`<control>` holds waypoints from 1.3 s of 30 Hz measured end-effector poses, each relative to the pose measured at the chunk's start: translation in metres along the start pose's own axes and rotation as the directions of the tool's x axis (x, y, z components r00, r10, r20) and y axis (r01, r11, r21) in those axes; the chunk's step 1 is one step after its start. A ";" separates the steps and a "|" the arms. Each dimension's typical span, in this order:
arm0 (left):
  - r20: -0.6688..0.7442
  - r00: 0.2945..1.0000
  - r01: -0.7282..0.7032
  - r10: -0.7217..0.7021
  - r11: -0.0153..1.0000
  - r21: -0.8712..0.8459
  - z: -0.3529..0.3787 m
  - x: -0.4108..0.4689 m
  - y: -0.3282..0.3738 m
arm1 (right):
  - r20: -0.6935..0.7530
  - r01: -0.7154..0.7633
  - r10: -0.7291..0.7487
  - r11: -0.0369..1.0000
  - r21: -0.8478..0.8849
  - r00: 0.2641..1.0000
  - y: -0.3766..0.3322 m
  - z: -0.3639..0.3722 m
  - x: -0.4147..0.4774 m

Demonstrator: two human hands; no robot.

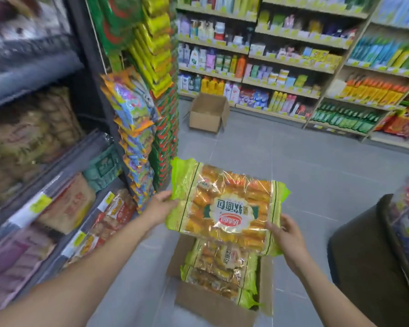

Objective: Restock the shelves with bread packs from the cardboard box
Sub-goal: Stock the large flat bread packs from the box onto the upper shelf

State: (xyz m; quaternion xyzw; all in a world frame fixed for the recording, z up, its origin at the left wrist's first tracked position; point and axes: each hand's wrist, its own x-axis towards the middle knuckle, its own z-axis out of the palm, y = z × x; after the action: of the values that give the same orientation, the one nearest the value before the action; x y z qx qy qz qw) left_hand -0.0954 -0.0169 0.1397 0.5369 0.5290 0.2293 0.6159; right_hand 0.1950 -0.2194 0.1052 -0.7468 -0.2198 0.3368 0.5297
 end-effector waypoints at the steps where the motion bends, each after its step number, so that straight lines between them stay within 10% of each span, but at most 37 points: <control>1: -0.008 1.000 -0.020 0.020 1.000 -0.006 -0.013 -0.016 0.024 | 0.020 0.032 -0.032 0.999 0.002 0.999 -0.033 -0.003 -0.008; 18: -0.128 0.974 -0.215 0.187 0.939 -0.267 -0.152 -0.300 0.221 | 0.324 0.587 -0.611 0.789 0.182 0.722 -0.401 0.021 -0.103; 24: -0.539 0.798 -0.402 0.269 0.905 -0.143 -0.187 -0.348 0.222 | 0.553 0.843 -0.755 0.513 0.161 0.354 -0.507 0.071 -0.160; 30: -0.379 0.816 -0.418 0.436 0.899 0.135 -0.192 -0.364 0.253 | 0.797 0.989 -0.592 0.003 0.151 -0.120 -0.583 0.121 -0.230; 39: -0.392 0.830 -0.509 0.398 0.827 -0.239 -0.178 -0.367 0.255 | 0.802 0.964 -0.537 -0.189 0.188 -0.262 -0.593 0.159 -0.268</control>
State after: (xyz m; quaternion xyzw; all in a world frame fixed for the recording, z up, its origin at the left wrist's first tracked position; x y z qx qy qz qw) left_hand -0.3051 -0.1738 0.5427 0.4908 0.4313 0.5423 0.5283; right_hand -0.0862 -0.0977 0.7006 -0.2777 -0.9360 0.0012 0.2165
